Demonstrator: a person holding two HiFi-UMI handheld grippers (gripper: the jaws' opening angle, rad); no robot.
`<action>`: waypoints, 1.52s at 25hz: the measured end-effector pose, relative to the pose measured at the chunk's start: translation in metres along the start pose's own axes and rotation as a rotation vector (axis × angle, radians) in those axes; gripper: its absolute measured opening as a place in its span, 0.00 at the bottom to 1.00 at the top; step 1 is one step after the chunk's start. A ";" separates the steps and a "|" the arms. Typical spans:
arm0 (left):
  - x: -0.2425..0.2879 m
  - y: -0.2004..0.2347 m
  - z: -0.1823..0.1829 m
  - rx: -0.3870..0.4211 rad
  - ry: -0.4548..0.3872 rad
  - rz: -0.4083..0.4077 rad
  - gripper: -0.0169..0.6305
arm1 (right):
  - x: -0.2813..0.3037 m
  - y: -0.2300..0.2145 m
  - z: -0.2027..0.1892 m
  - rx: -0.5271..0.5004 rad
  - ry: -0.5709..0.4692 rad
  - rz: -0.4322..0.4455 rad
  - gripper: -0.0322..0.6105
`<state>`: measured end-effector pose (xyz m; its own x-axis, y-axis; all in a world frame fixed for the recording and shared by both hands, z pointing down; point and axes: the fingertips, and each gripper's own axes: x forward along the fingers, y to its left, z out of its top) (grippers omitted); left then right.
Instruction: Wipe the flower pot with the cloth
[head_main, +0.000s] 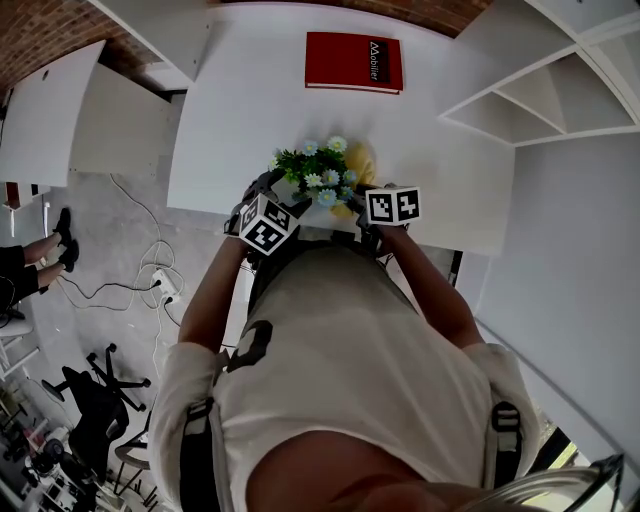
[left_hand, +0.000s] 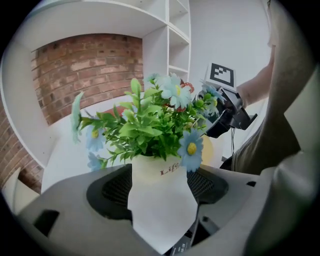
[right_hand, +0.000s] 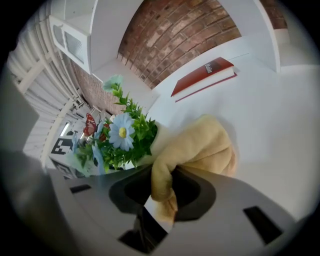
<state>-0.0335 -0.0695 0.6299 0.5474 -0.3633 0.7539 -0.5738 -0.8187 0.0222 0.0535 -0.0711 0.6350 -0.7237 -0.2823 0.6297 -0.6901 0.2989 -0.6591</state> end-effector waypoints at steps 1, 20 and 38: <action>-0.002 0.004 -0.001 -0.002 -0.001 0.008 0.57 | -0.002 0.000 0.001 -0.009 0.004 0.005 0.22; 0.004 0.012 0.012 -0.122 -0.097 0.020 0.57 | 0.002 0.001 0.023 0.447 -0.282 0.199 0.20; -0.004 0.037 -0.001 -0.222 -0.110 0.130 0.57 | 0.009 -0.016 0.040 0.181 -0.119 0.007 0.20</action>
<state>-0.0573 -0.0981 0.6284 0.5165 -0.5151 0.6840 -0.7563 -0.6490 0.0823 0.0583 -0.1149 0.6346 -0.7163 -0.3898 0.5788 -0.6664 0.1362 -0.7330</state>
